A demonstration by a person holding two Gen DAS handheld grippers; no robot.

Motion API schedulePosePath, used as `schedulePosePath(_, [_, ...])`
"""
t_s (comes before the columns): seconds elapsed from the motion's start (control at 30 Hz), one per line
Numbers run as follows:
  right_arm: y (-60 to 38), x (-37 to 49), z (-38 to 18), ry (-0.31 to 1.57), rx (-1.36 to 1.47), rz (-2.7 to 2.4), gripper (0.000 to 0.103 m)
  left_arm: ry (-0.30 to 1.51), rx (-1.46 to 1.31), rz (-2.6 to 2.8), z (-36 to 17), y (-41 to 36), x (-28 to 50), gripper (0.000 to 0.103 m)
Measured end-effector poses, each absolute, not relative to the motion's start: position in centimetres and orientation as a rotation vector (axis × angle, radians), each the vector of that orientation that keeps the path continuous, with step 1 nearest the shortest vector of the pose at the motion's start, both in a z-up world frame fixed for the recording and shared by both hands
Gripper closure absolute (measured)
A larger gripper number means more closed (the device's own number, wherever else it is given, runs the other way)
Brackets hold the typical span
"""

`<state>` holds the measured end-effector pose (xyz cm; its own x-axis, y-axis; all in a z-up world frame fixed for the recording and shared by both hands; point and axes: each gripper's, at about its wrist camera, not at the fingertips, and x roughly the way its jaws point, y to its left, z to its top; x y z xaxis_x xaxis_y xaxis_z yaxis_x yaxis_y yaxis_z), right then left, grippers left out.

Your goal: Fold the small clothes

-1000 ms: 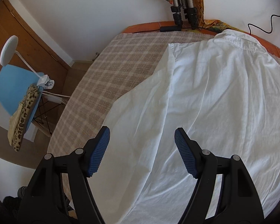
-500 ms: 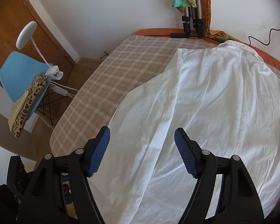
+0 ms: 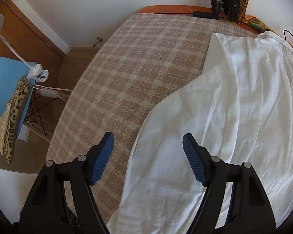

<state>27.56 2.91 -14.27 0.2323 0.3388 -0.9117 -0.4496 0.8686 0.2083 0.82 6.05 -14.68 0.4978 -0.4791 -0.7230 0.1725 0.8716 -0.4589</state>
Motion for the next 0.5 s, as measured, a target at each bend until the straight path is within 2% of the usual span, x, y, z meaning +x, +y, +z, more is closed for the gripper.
schedulePosePath(0.23, [4.7,28.1,-16.5,1.244,-0.222,0.446,0.028,0.955,-0.358,-0.438,-13.9,5.6,0.8,0.101])
schedulePosePath(0.3, [5.0,27.7,-16.6,1.217,-0.271,0.420,0.036,0.948,-0.348,-0.447,-13.6,5.3,0.7,0.101])
schedulePosePath(0.33, [5.0,27.6,-16.5,1.206,-0.289,0.410,0.045,0.945,-0.344,-0.450,-13.5,5.1,0.8,0.101])
schedulePosePath(0.37, [4.8,27.6,-16.4,1.198,-0.296,0.400,0.060,0.942,-0.344,-0.455,-13.4,5.0,0.8,0.101])
schedulePosePath(0.4, [4.3,27.8,-16.2,1.195,-0.290,0.388,0.069,0.942,-0.343,-0.458,-13.2,4.8,0.7,0.101])
schedulePosePath(0.43, [3.7,28.1,-16.1,1.202,-0.259,0.394,0.087,0.939,-0.340,-0.461,-13.2,5.0,0.7,0.101])
schedulePosePath(0.5, [2.1,28.6,-15.7,1.227,-0.161,0.432,0.091,0.931,-0.336,-0.459,-12.9,4.6,0.7,0.101])
